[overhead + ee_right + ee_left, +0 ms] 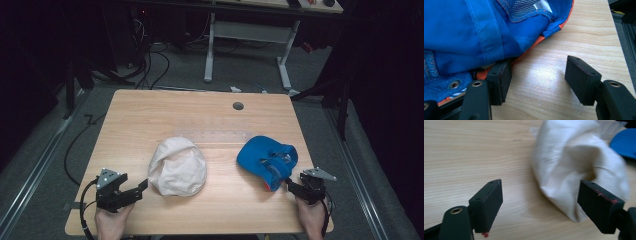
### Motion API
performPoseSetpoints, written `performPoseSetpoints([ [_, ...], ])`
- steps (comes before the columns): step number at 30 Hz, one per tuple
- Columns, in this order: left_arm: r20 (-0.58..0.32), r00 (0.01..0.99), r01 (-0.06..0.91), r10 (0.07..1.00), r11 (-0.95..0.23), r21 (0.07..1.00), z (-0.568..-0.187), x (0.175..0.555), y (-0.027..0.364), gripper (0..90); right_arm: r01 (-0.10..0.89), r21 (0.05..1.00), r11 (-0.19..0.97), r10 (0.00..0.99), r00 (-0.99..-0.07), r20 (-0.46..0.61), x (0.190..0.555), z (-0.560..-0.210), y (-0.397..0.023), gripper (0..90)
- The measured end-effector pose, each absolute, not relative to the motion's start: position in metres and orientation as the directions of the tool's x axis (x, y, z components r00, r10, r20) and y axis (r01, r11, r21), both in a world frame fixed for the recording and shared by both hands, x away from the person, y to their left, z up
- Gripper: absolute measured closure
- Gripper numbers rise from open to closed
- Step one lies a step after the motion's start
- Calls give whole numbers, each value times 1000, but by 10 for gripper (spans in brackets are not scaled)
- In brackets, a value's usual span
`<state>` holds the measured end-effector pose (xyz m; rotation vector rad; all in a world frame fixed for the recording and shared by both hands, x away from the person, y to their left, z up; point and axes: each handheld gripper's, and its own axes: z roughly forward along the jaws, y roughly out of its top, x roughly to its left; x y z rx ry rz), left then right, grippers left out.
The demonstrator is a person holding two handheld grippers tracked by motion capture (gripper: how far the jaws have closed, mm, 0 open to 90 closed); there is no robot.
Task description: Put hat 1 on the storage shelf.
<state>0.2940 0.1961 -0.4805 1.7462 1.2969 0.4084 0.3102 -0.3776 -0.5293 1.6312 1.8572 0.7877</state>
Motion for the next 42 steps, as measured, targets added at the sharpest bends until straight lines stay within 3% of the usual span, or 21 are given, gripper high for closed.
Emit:
performPoseSetpoints([
  [8, -267, 463, 599, 845, -76, 797, -476, 288, 166, 152, 677, 730, 97, 992, -122, -19, 310, -529, -378, 383],
  [24, -292, 475, 650, 830, -106, 753, -493, 318, 125, 131, 675, 732, 97, 992, -123, -18, 310, -530, -377, 382],
  [31, -299, 482, 673, 824, -129, 728, -503, 324, 116, 161, 676, 731, 96, 992, -123, -16, 310, -529, -377, 379],
  [42, -313, 512, 695, 800, -173, 697, -515, 326, 111, 364, 676, 731, 96, 992, -124, -17, 310, -530, -377, 378],
])
